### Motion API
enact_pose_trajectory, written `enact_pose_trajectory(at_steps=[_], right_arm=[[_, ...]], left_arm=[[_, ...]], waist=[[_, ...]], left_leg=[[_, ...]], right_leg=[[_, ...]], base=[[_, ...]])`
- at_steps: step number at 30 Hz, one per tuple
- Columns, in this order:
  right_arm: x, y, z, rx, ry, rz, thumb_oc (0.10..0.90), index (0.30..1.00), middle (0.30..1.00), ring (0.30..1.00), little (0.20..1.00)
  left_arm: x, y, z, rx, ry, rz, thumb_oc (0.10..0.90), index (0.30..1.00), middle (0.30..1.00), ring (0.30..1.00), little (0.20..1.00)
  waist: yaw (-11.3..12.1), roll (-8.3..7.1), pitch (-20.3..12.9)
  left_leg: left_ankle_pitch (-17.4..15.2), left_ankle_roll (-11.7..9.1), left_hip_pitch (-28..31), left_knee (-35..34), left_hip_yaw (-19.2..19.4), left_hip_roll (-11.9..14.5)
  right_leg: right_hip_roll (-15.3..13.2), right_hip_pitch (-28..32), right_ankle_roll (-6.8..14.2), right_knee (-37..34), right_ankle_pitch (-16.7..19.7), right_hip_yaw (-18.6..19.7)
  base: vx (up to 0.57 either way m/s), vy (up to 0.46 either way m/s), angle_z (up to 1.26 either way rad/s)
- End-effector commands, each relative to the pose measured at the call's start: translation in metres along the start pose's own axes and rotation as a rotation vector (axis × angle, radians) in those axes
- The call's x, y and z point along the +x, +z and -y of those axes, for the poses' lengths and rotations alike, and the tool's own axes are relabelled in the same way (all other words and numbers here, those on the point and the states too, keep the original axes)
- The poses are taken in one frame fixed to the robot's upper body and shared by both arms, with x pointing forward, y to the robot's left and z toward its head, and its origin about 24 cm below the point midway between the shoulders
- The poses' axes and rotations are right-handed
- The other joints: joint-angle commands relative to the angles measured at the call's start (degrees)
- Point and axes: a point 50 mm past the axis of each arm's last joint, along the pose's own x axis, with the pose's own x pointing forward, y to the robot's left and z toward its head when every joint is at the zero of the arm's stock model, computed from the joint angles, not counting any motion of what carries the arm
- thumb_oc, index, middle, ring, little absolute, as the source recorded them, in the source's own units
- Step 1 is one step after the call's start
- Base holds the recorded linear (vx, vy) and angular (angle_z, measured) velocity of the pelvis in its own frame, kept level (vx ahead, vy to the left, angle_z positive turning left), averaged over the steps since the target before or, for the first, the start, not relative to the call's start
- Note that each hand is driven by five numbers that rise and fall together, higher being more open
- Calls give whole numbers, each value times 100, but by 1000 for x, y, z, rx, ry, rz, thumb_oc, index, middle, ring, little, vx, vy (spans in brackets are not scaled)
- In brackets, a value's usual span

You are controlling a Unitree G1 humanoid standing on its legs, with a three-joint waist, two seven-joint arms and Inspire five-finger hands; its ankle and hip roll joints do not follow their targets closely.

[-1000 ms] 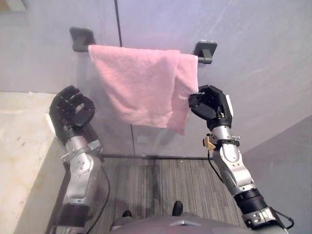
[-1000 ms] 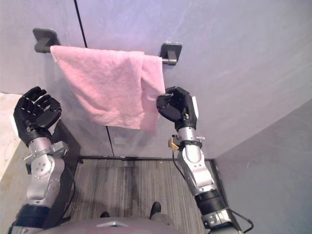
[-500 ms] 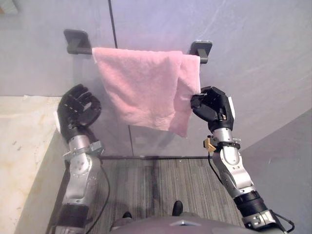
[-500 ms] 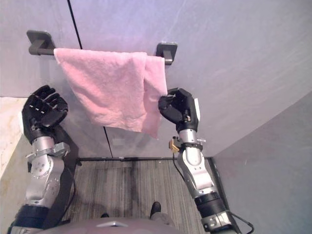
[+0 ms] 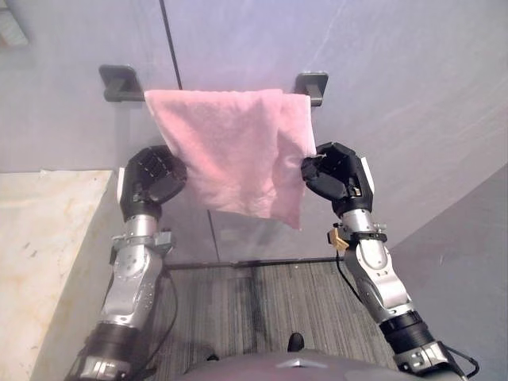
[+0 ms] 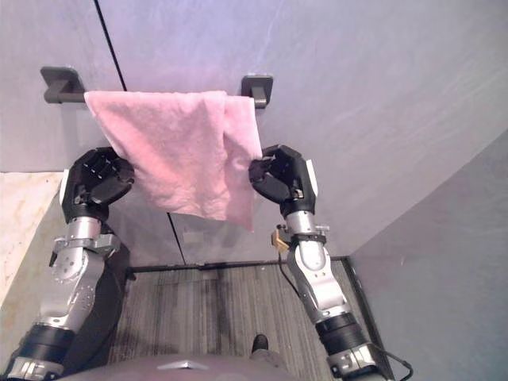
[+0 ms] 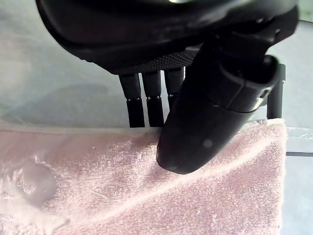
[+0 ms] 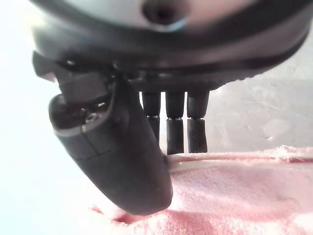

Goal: Organize the bathroom.

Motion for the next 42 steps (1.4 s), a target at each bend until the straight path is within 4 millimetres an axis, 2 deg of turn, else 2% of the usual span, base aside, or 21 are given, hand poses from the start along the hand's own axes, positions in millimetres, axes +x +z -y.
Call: enact_pose_trajectory(at_steps=[1, 2, 9, 15, 23, 29, 30, 31, 32, 37, 42], right_arm=[[14, 24, 4, -61, 53, 142, 400, 300, 300, 300, 300], [14, 23, 4, -58, 46, 140, 400, 300, 300, 300, 300], [11, 23, 6, -45, -13, 149, 400, 300, 300, 300, 300], [5, 22, 12, 19, -184, 163, 400, 300, 300, 300, 300], [0, 18, 15, 35, -257, 158, 400, 300, 300, 300, 300], [0, 17, 18, 47, -274, 149, 400, 300, 300, 300, 300], [0, 17, 17, 55, -261, 151, 554, 531, 531, 531, 531], [1, 17, 15, 55, -244, 149, 800, 900, 900, 900, 900], [2, 17, 14, 53, -227, 149, 800, 900, 900, 900, 900], [1, 16, 14, 14, -152, 146, 800, 900, 900, 900, 900], [-5, 12, 26, -28, -185, 132, 800, 900, 900, 900, 900]], left_arm=[[36, 45, 8, 49, -26, 255, 400, 300, 300, 300, 300], [34, 46, 2, 37, 54, 272, 400, 300, 300, 300, 300], [21, 51, -3, 9, 228, 366, 400, 300, 300, 300, 300], [6, 59, -7, 2, 428, 487, 400, 300, 300, 300, 300], [4, 56, -6, 3, 449, 471, 400, 300, 300, 300, 300], [8, 52, -5, 0, 395, 415, 400, 300, 300, 300, 300], [10, 50, -3, -5, 360, 385, 464, 396, 396, 396, 396], [11, 47, -2, -10, 340, 362, 566, 549, 549, 549, 549], [12, 46, -1, -8, 326, 351, 800, 900, 900, 900, 900], [13, 32, 2, 19, 225, 249, 800, 900, 900, 900, 900], [10, 23, -3, 55, 188, 189, 800, 900, 900, 900, 900]], waist=[[-102, 325, -236], [-94, 317, -235], [-43, 259, -200], [-30, 211, -163], [-58, 202, -147], [-78, 225, -141], [-74, 232, -140], [-73, 237, -141], [-72, 241, -138], [-58, 244, -144], [-88, 229, -138]], left_leg=[[-262, 198, -6, 18, 197, -191], [-266, 202, -9, 18, 188, -198], [-273, 198, -4, 18, 149, -201], [-294, 210, 3, 18, 134, -214], [-309, 222, 18, 18, 145, -223], [-301, 227, 11, 18, 152, -229], [-299, 229, 9, 18, 152, -232], [-298, 231, 7, 18, 148, -235], [-295, 232, 5, 18, 148, -235], [-279, 224, -10, 18, 162, -224], [-281, 236, -15, 18, 192, -221]], right_leg=[[-22, 351, 648, 269, -854, -119], [-15, 361, 637, 260, -865, -119], [-13, 400, 608, 253, -887, -167], [-20, 419, 590, 256, -890, -207], [-23, 416, 592, 257, -880, -199], [-17, 406, 598, 254, -868, -174], [-16, 402, 598, 257, -866, -173], [-14, 403, 600, 253, -866, -172], [-14, 402, 603, 251, -864, -173], [-16, 381, 612, 275, -860, -195], [-17, 361, 623, 290, -854, -194]], base=[[10, 8, -3], [0, 0, 0], [0, 0, 0], [0, 0, 0], [0, 0, 0], [0, 0, 0], [0, 0, 0], [0, 0, 0], [-31, 7, 0], [-6, 1, 0], [-16, 1, -1]])
